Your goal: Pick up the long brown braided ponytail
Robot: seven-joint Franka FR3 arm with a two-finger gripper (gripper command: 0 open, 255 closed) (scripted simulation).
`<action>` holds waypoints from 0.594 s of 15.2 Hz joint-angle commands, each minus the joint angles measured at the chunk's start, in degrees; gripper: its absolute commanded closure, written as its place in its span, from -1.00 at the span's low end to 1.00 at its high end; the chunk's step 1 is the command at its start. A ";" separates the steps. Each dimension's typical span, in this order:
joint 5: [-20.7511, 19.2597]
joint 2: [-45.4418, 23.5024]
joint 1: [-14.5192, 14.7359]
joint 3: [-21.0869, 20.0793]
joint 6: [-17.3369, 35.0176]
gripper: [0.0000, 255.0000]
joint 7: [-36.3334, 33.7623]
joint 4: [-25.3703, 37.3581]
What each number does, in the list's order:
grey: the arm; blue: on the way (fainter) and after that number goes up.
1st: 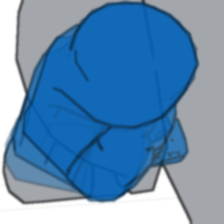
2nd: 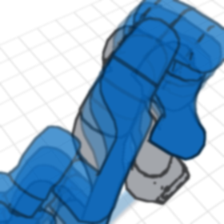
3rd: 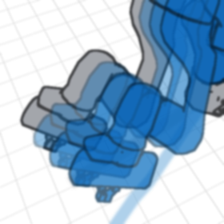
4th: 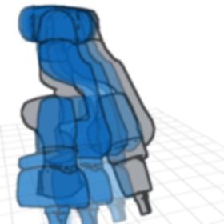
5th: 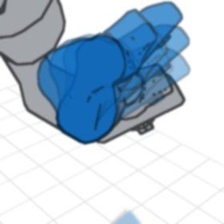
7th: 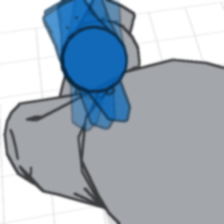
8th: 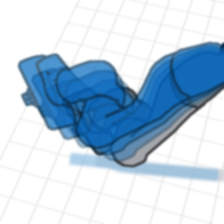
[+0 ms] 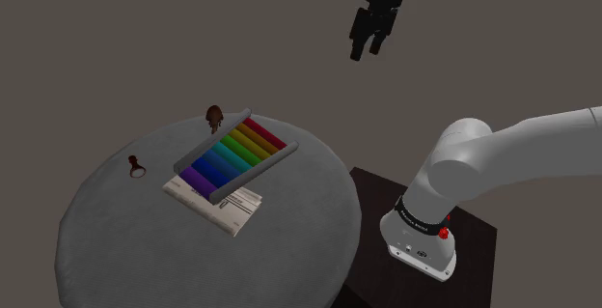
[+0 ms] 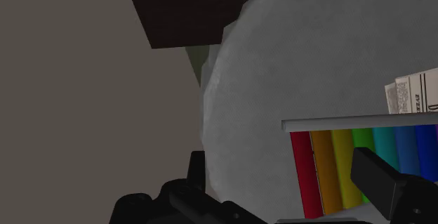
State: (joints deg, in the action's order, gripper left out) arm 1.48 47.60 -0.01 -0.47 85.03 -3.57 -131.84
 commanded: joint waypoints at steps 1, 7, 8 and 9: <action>0.00 0.00 0.00 0.00 0.00 -1.00 0.00 0.00; 3.56 -3.09 -0.21 -7.13 11.76 -1.00 -9.99 -5.58; 4.03 -4.01 -0.29 -8.36 13.77 -1.00 -11.64 -6.17; 4.43 -5.03 -0.38 -9.59 15.80 -1.00 -13.31 -6.65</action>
State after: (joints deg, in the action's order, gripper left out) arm 5.39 43.37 -0.34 -8.75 98.56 -15.01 -137.74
